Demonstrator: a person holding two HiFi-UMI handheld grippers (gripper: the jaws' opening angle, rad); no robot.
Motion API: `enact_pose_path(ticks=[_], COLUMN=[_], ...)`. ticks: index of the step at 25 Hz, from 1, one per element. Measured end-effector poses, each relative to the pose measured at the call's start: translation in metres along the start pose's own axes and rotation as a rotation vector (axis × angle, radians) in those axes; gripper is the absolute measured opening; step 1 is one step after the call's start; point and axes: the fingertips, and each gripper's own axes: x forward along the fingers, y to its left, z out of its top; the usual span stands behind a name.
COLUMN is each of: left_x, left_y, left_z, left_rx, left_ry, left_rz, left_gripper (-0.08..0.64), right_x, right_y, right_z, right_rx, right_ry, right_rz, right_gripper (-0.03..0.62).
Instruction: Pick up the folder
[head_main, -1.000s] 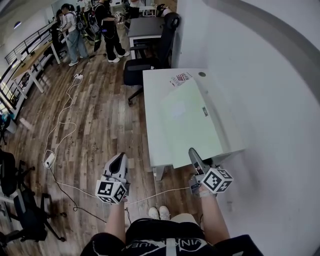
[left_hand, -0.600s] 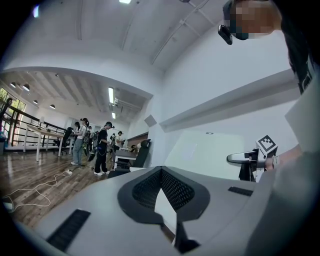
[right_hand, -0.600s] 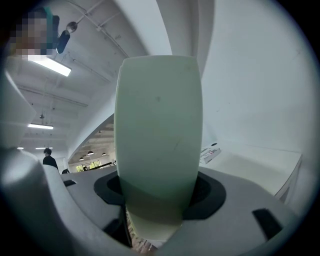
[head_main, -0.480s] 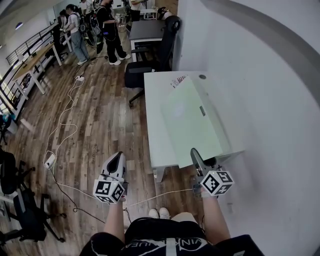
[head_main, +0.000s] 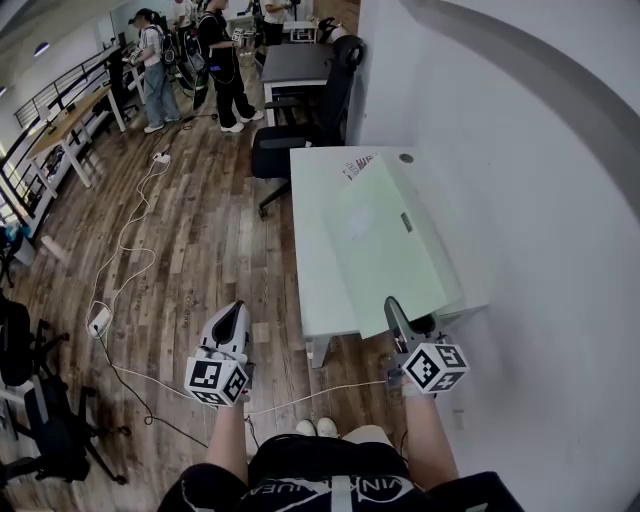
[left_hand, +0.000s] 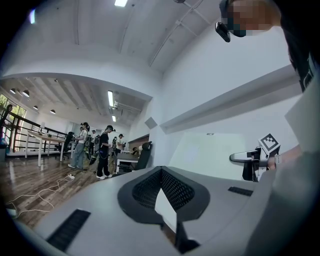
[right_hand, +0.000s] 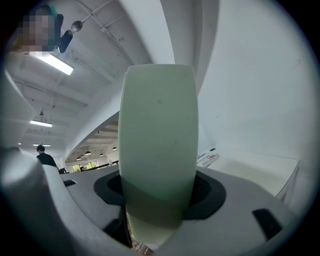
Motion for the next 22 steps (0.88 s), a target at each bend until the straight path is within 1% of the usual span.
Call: enact_pose_path(ticks=[8,22], left_x=[0.008,0.013], left_y=[-0.002,-0.002], left_z=[0.006,0.012], left_rx=[0.017,0.014], left_ry=[-0.002,-0.017], left_rz=[-0.002,-0.003], left_gripper=[0.013,0.014], right_x=[0.005,0.007], right_y=[0.001,-0.004], right_z=[0.006,0.013], right_rx=[-0.024,-0.011], right_ry=[-0.020,-0.051], right_rz=[0.002,-0.017], right_gripper=[0.296,0.295])
